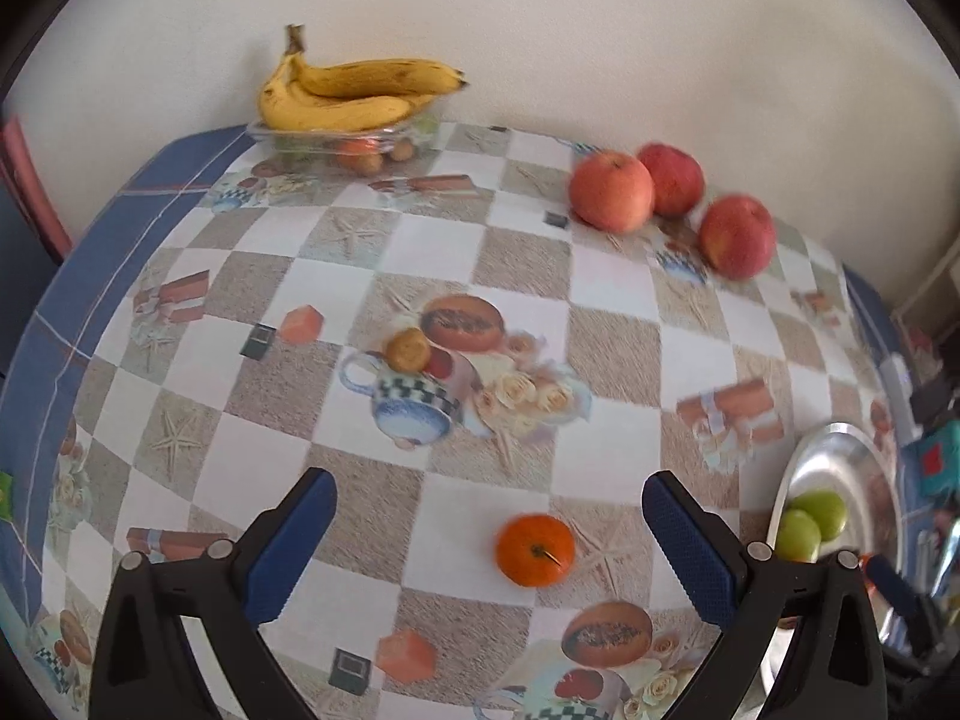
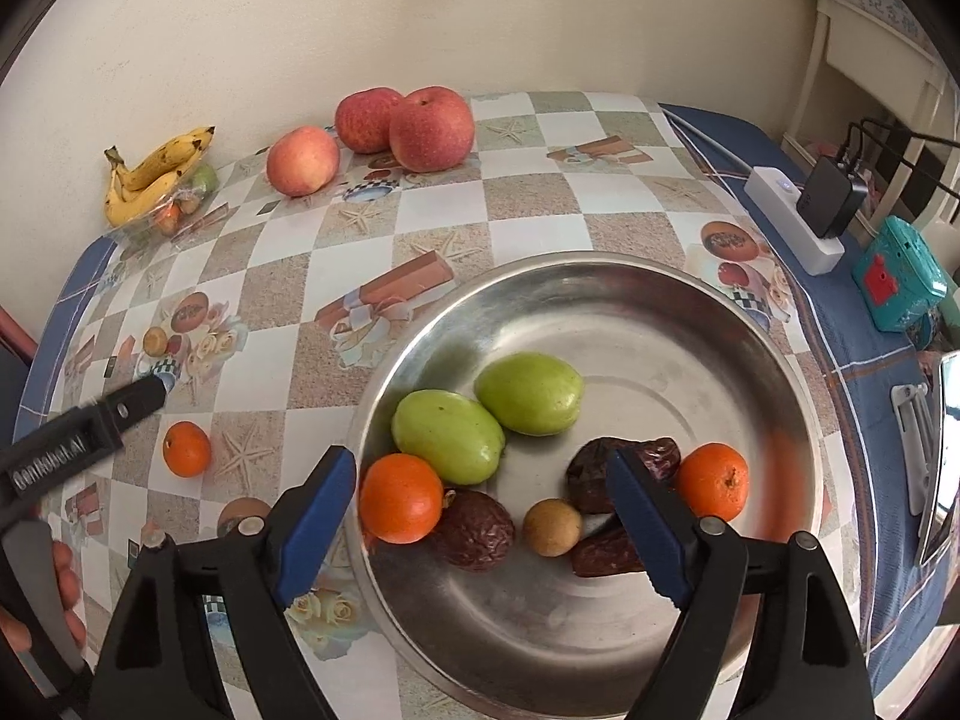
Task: Organize fruits
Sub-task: 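Grasp the last tangerine with the right gripper while the left gripper grasps a longan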
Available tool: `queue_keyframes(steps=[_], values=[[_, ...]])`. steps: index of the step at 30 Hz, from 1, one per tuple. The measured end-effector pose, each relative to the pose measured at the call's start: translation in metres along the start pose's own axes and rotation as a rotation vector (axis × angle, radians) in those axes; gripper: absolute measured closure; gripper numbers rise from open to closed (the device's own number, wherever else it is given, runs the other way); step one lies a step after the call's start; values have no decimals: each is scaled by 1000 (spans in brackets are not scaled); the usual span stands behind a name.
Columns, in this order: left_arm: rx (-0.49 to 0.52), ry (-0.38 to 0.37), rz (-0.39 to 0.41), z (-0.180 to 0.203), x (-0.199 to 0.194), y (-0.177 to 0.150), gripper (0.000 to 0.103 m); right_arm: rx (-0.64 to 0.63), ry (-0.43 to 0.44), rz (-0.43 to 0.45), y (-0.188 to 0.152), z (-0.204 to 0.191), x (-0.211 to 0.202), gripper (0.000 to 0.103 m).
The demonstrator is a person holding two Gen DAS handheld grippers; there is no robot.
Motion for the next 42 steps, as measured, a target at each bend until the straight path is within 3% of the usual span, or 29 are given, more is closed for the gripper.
queue_keyframes(steps=[4, 8, 13, 15, 17, 18, 19, 22, 26, 28, 29, 36, 37, 38, 42], values=[[-2, 5, 9, -25, 6, 18, 0, -29, 63, 0, 4, -26, 1, 17], [51, -27, -23, -39, 18, 30, 0, -87, 119, -11, 10, -62, 5, 17], [19, -82, -82, -52, 41, 45, 2, -150, 184, -55, 12, -109, 23, 17], [36, -92, -92, -50, 51, 48, 7, -194, 193, -79, 10, -128, 33, 17], [48, -103, -108, -47, 60, 51, 21, -228, 204, -105, 7, -142, 43, 19], [47, -108, -123, -47, 66, 51, 23, -240, 207, -117, 6, -148, 47, 22], [45, -118, -133, -46, 70, 51, 28, -254, 207, -127, 5, -153, 52, 29], [40, -146, -155, -46, 81, 51, 48, -276, 205, -152, 4, -163, 64, 32], [26, -171, -173, -46, 89, 49, 76, -302, 217, -177, 2, -170, 73, 52], [18, -175, -170, -48, 89, 47, 80, -297, 227, -178, 2, -171, 75, 58], [15, -174, -169, -48, 89, 46, 83, -297, 237, -178, 2, -172, 75, 66], [-10, -162, -156, -52, 70, 33, 86, -267, 282, -182, -1, -166, 63, 66], [-13, -160, -155, -52, 66, 30, 91, -264, 283, -179, -3, -164, 59, 66], [-17, -159, -151, -53, 61, 28, 103, -258, 282, -174, -5, -161, 54, 66], [-15, -152, -140, -50, 38, 16, 103, -219, 291, -154, -10, -147, 34, 66]])
Point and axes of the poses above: each gripper's, at about its wrist camera, not at the fingertips, and x roughly the way its jaws point, z to its right, y to its top, the point moved 2 cm from there along x, roughly the way its jaws point, and after that the axes turned 2 degrees about y, right-handed, at the moved point
